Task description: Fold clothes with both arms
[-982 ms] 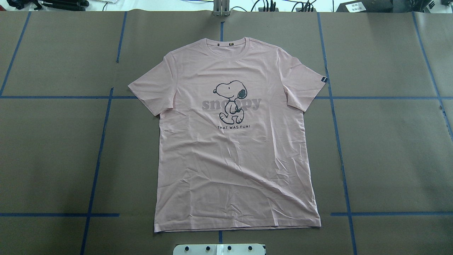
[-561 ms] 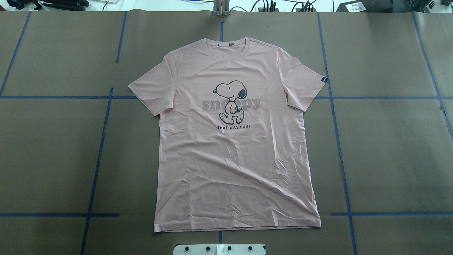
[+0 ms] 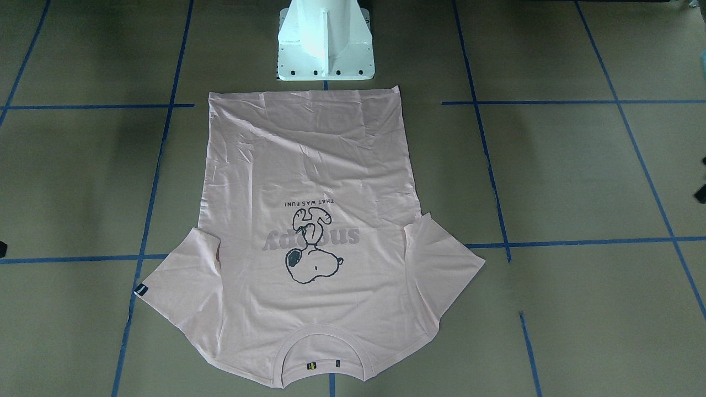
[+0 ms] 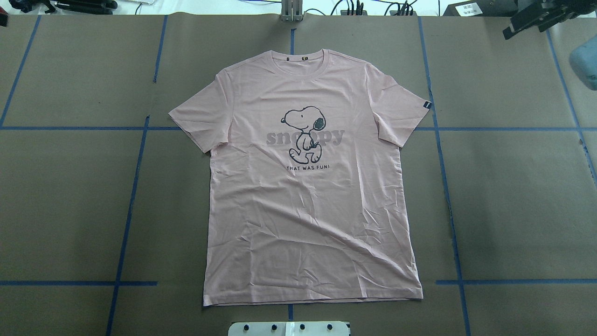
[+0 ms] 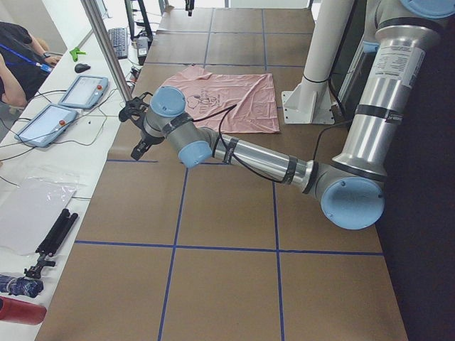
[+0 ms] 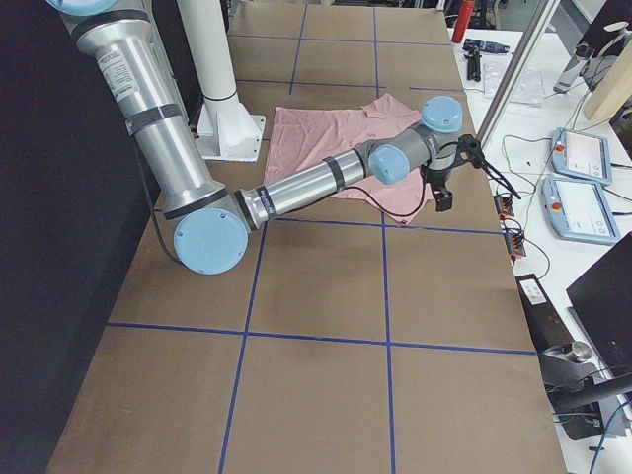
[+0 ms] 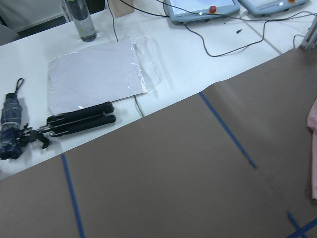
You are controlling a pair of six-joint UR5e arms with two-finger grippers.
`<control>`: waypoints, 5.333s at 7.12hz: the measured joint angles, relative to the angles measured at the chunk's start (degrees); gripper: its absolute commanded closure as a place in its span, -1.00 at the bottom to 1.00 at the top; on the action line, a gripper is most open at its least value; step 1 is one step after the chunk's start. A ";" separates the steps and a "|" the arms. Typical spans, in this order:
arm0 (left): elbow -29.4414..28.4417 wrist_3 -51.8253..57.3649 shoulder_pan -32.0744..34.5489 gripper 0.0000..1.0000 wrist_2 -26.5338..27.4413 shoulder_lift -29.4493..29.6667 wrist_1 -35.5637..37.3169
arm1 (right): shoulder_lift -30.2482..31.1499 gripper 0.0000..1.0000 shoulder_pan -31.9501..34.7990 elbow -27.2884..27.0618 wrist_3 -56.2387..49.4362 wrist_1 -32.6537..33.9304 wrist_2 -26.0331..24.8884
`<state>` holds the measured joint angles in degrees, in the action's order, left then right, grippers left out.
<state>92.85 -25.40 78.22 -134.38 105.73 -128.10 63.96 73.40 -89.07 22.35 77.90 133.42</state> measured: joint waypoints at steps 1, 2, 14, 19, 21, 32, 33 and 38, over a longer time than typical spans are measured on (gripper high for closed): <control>0.27 -6.66 -4.15 -1.00 2.83 0.98 -0.48 | -2.04 -0.77 -3.23 0.53 6.60 -0.33 -3.39; 0.23 -10.87 -7.95 -1.00 6.91 1.51 -0.66 | -3.25 -0.64 -6.97 1.69 13.59 -3.13 -7.86; -1.08 -14.71 -15.11 -1.00 14.06 3.96 -0.83 | 0.40 0.26 -23.91 16.82 33.55 -28.45 -28.27; -0.74 -14.57 -15.11 -1.00 14.06 3.88 -0.92 | -0.90 1.00 -23.92 16.62 36.53 -27.63 -28.36; -0.70 -14.61 -15.11 -1.00 14.06 3.88 -0.92 | -3.36 1.00 -24.13 13.20 38.03 -20.55 -29.76; -5.60 -23.82 -22.21 -0.70 22.28 6.81 -0.21 | -16.61 -1.00 -22.15 9.24 24.82 1.44 -24.64; -7.21 -28.59 -24.60 -0.46 24.42 7.66 -0.42 | -13.23 -1.00 -18.13 7.07 19.61 0.15 -19.06; -15.88 -40.63 -31.88 -0.20 32.32 10.89 -3.30 | -6.53 -1.00 -14.11 4.89 15.33 -6.46 -13.83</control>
<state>76.97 -66.04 46.34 -102.07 116.62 -131.40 57.43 59.29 -84.18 37.69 71.44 119.60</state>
